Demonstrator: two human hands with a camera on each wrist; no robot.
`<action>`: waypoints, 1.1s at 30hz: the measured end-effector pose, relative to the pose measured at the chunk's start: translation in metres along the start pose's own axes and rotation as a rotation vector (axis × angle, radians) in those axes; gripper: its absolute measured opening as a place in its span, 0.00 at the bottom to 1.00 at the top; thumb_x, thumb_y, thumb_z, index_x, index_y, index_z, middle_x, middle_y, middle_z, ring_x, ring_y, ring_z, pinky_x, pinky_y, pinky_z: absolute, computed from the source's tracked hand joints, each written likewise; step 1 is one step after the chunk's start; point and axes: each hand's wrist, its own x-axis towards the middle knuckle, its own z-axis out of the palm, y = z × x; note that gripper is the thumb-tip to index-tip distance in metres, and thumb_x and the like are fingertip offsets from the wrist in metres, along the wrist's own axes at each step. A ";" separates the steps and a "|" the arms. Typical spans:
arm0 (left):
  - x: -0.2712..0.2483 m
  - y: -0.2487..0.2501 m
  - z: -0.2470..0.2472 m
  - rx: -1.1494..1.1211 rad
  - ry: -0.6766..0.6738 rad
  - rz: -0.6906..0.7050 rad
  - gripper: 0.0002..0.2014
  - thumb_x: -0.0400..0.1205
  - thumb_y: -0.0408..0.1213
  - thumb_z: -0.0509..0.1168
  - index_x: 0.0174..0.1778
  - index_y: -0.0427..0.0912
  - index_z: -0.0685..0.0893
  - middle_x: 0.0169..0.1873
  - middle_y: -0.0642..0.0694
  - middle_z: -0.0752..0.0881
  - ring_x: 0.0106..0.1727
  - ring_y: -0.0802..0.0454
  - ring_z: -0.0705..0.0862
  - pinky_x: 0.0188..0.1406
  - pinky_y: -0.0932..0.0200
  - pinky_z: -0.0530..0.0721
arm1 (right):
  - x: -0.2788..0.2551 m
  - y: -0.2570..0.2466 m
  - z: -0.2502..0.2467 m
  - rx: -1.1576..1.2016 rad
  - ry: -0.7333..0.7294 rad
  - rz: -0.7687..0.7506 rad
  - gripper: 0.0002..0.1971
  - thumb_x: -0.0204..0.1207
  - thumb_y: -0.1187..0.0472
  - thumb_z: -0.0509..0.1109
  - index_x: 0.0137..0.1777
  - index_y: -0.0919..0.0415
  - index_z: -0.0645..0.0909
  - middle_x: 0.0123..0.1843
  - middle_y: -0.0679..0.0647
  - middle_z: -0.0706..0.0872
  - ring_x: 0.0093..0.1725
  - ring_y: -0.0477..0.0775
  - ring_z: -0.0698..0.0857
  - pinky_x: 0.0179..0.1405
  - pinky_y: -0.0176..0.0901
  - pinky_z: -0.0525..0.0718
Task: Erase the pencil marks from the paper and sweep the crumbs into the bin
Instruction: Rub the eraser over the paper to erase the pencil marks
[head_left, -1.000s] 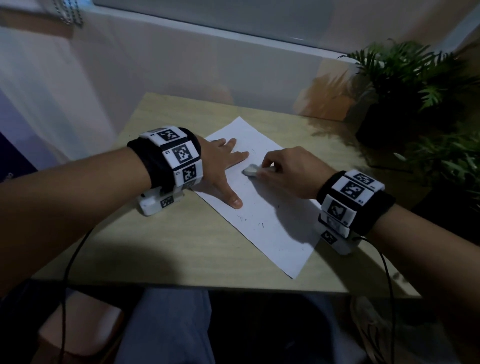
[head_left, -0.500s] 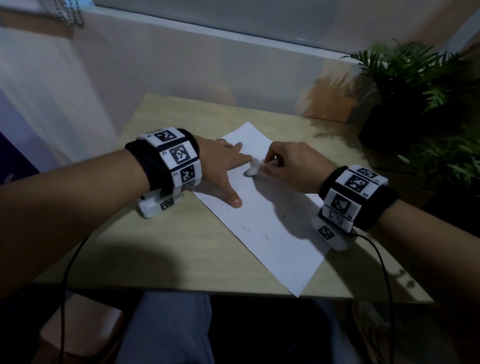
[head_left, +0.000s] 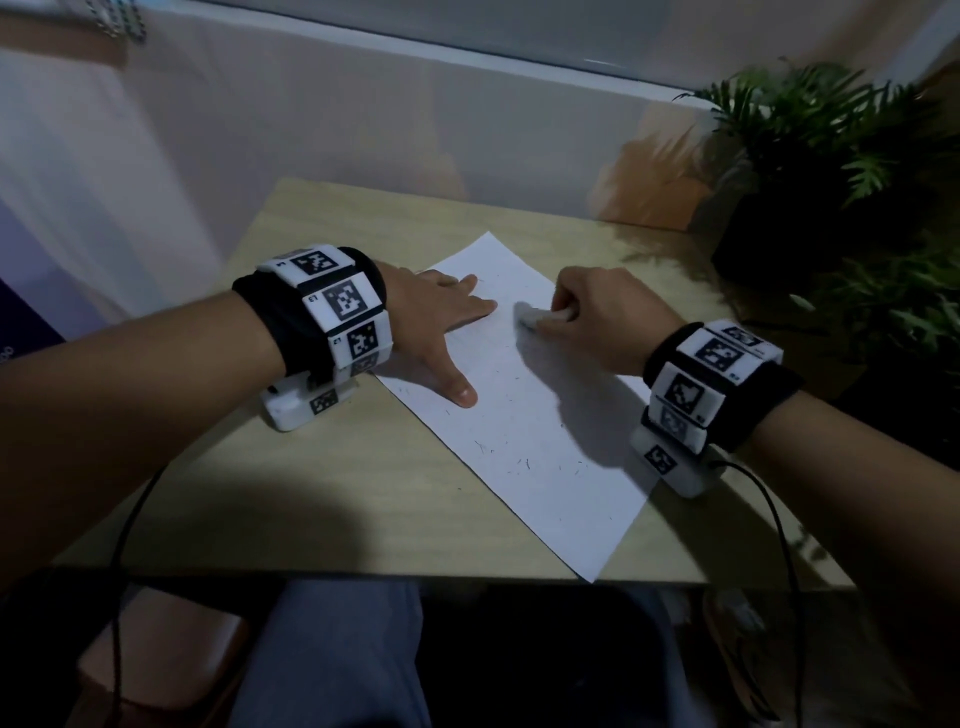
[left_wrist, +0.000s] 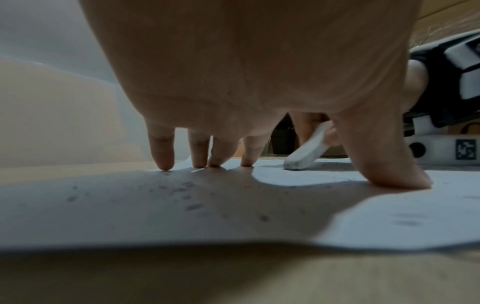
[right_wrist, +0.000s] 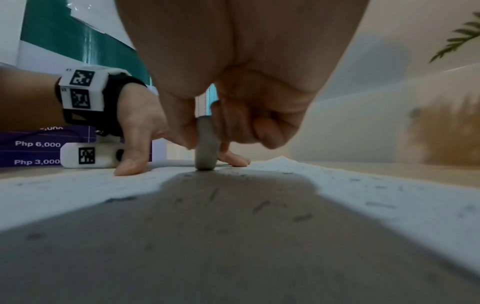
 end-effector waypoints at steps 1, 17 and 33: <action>0.000 0.000 0.000 0.000 -0.001 -0.002 0.65 0.64 0.84 0.63 0.89 0.59 0.38 0.89 0.52 0.35 0.90 0.51 0.39 0.88 0.38 0.47 | -0.004 -0.005 0.001 0.035 -0.036 -0.059 0.19 0.75 0.37 0.68 0.42 0.53 0.79 0.40 0.50 0.85 0.41 0.55 0.82 0.37 0.49 0.77; -0.004 0.003 -0.004 -0.042 -0.020 -0.009 0.64 0.65 0.81 0.67 0.89 0.60 0.39 0.89 0.54 0.35 0.89 0.52 0.37 0.88 0.41 0.45 | -0.003 0.002 -0.003 0.036 -0.093 0.006 0.23 0.72 0.32 0.72 0.43 0.54 0.82 0.40 0.48 0.84 0.40 0.52 0.81 0.36 0.46 0.77; 0.000 -0.002 0.000 -0.050 -0.006 0.006 0.66 0.62 0.84 0.64 0.89 0.61 0.39 0.89 0.55 0.35 0.89 0.54 0.37 0.88 0.40 0.45 | -0.005 0.006 0.005 -0.073 0.026 0.018 0.20 0.76 0.36 0.65 0.38 0.53 0.75 0.36 0.51 0.82 0.38 0.58 0.81 0.33 0.48 0.75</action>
